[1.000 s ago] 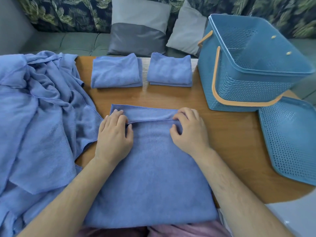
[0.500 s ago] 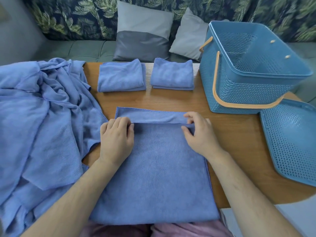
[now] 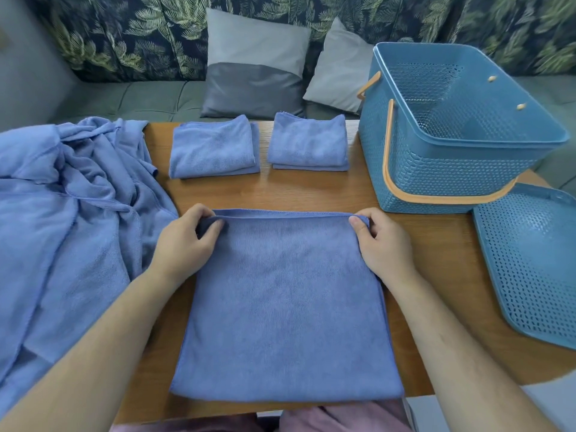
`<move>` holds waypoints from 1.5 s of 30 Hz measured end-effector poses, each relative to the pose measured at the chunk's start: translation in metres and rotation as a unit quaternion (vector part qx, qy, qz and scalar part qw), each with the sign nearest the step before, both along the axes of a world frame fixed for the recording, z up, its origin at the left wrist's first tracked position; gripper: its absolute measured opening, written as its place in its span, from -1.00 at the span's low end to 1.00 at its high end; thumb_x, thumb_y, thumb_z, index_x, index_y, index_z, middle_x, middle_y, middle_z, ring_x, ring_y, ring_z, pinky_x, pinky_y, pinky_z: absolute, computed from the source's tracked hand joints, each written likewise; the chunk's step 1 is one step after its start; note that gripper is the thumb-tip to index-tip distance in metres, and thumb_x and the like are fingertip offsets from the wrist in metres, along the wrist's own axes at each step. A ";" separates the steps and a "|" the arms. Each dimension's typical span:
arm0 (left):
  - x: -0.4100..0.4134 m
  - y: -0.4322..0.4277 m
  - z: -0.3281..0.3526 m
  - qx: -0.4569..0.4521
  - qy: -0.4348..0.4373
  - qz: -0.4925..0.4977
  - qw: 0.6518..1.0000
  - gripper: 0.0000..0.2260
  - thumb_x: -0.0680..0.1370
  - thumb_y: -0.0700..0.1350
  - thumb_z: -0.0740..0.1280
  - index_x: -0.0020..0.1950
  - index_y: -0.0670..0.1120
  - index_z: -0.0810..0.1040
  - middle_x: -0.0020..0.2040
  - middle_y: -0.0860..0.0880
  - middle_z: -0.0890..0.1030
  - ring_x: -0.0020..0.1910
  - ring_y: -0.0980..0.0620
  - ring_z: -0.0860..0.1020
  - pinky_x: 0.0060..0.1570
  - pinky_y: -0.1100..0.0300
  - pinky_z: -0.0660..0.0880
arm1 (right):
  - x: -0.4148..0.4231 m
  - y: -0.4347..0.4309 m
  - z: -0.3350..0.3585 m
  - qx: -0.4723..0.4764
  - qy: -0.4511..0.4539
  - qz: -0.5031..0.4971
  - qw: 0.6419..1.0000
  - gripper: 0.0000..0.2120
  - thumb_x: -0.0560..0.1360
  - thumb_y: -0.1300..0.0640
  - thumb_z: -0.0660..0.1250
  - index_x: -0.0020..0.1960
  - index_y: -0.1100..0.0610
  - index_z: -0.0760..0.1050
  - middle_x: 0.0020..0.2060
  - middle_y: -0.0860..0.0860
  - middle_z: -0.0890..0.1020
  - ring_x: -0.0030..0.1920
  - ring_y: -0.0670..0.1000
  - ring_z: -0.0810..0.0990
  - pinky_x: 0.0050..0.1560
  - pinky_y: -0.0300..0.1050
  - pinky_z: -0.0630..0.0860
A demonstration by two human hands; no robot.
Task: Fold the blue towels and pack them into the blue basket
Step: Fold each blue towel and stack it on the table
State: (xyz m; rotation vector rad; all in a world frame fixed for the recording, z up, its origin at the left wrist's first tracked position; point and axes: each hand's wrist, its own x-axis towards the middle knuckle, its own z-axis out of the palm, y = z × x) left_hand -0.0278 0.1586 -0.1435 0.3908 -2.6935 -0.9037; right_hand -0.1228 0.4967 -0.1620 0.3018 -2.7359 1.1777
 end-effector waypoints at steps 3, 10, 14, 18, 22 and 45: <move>-0.010 0.000 -0.005 -0.021 0.003 0.034 0.999 -0.84 0.59 0.05 0.37 -0.07 0.00 0.47 -0.36 0.06 0.50 -0.33 0.06 0.48 -0.29 0.10 0.31 | -0.005 -0.005 0.000 0.018 0.001 -0.039 0.999 -0.81 0.61 -0.06 0.31 -0.13 0.00 0.52 -0.39 -0.06 0.54 -0.30 -0.08 0.52 -0.26 -0.10 0.40; -0.015 0.008 -0.013 -0.071 0.019 0.060 0.995 -0.83 0.59 -0.01 0.37 0.13 -0.04 0.61 -0.20 0.04 0.64 -0.11 -0.07 0.61 -0.16 0.15 0.36 | -0.010 -0.021 -0.002 0.101 0.024 -0.059 0.993 -0.89 0.58 -0.03 0.30 0.01 -0.02 0.55 -0.14 -0.09 0.61 -0.12 0.06 0.59 -0.18 -0.07 0.45; -0.015 0.004 -0.020 -0.074 0.029 0.043 0.996 -0.91 0.60 -0.04 0.35 0.02 -0.04 0.58 -0.13 0.10 0.56 -0.10 0.01 0.55 -0.15 0.18 0.33 | -0.011 -0.021 -0.007 0.114 0.040 -0.039 0.992 -0.91 0.59 0.02 0.30 -0.03 0.02 0.54 0.00 -0.05 0.50 -0.09 0.11 0.58 -0.18 -0.03 0.48; -0.015 -0.001 -0.023 -0.050 0.073 0.031 0.996 -0.95 0.59 -0.12 0.38 -0.02 -0.08 0.56 0.02 0.03 0.44 0.00 0.02 0.43 -0.01 0.15 0.40 | -0.013 -0.017 -0.008 0.099 0.069 -0.005 0.993 -0.95 0.62 0.17 0.27 -0.01 0.11 0.50 0.01 0.01 0.50 0.06 0.08 0.46 -0.01 -0.03 0.40; -0.015 -0.005 -0.015 0.017 0.059 0.008 0.998 -0.94 0.61 -0.15 0.35 -0.06 -0.05 0.52 -0.17 0.05 0.53 -0.08 -0.05 0.47 -0.08 0.13 0.40 | -0.007 -0.018 -0.001 0.072 0.029 0.005 0.997 -0.96 0.65 0.18 0.22 0.02 0.11 0.43 -0.09 -0.06 0.50 0.04 0.07 0.46 -0.13 -0.05 0.31; -0.020 -0.033 0.217 0.074 0.183 0.013 0.980 -0.95 0.56 -0.18 0.43 -0.07 -0.03 0.62 -0.20 0.07 0.63 -0.26 0.24 0.54 -0.25 0.48 0.39 | -0.019 -0.010 0.246 -0.076 0.054 0.059 0.994 -0.95 0.53 0.14 0.46 -0.08 -0.01 0.66 -0.24 -0.07 0.70 -0.27 -0.10 0.67 -0.26 -0.34 0.44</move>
